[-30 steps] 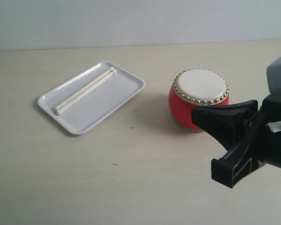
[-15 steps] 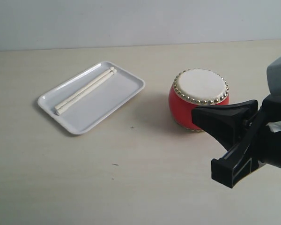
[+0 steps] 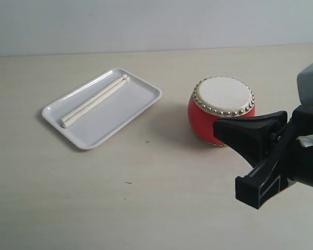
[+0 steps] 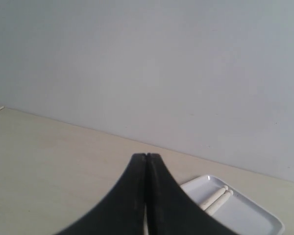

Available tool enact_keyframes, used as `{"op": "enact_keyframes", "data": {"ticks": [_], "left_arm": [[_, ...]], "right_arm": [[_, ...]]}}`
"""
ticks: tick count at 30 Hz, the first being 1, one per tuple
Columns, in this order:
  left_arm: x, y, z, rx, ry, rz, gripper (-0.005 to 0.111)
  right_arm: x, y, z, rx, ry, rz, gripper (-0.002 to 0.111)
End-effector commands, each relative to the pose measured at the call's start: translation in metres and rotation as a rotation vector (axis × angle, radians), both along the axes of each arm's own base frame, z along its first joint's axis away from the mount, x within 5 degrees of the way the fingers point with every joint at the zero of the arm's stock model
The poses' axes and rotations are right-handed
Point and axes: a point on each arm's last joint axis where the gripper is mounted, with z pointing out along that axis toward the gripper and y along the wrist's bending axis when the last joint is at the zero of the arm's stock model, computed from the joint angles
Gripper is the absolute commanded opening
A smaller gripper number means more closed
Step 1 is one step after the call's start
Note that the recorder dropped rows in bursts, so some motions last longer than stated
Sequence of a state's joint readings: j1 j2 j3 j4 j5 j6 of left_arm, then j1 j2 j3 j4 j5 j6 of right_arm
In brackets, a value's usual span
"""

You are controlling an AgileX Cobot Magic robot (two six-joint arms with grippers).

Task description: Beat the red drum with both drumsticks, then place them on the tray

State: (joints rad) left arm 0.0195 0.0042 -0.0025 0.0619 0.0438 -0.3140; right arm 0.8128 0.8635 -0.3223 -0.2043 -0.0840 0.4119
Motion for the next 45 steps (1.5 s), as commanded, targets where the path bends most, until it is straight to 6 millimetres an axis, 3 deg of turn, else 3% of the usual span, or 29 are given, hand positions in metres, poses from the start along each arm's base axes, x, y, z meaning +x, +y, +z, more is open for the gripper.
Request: {"op": "enact_keyframes", "data": {"ticks": [1,11,14,16,18,22,24,45], "left_arm": [[0.000,0.000,0.001,0.001,-0.016,0.003,0.000],[0.000,0.000,0.001,0.001,-0.016,0.003,0.000],[0.000,0.000,0.001,0.001,-0.016,0.003,0.000],[0.000,0.000,0.001,0.001,-0.016,0.003,0.000],[0.000,0.000,0.001,0.001,-0.016,0.003,0.000],[0.000,0.000,0.001,0.001,-0.016,0.003,0.000],[0.000,0.000,0.001,0.001,-0.016,0.003,0.000],[0.000,0.000,0.001,0.001,-0.016,0.003,0.000]], "right_arm": [[-0.001,0.000,0.000,-0.005,-0.015,0.010,0.000],[-0.001,0.000,0.000,-0.042,-0.061,0.034,0.000],[0.003,-0.022,0.010,0.053,-0.121,-0.095,0.000],[0.001,-0.064,0.010,0.165,-0.148,-0.362,0.000],[-0.015,-0.090,0.004,0.179,-0.255,-0.511,0.000],[-0.048,-0.110,-0.021,0.105,-0.502,-0.637,0.000],[-0.054,-0.118,-0.032,0.053,-0.406,-0.726,0.000],[-0.056,-0.119,-0.033,0.080,-0.397,-0.753,0.000]]}}
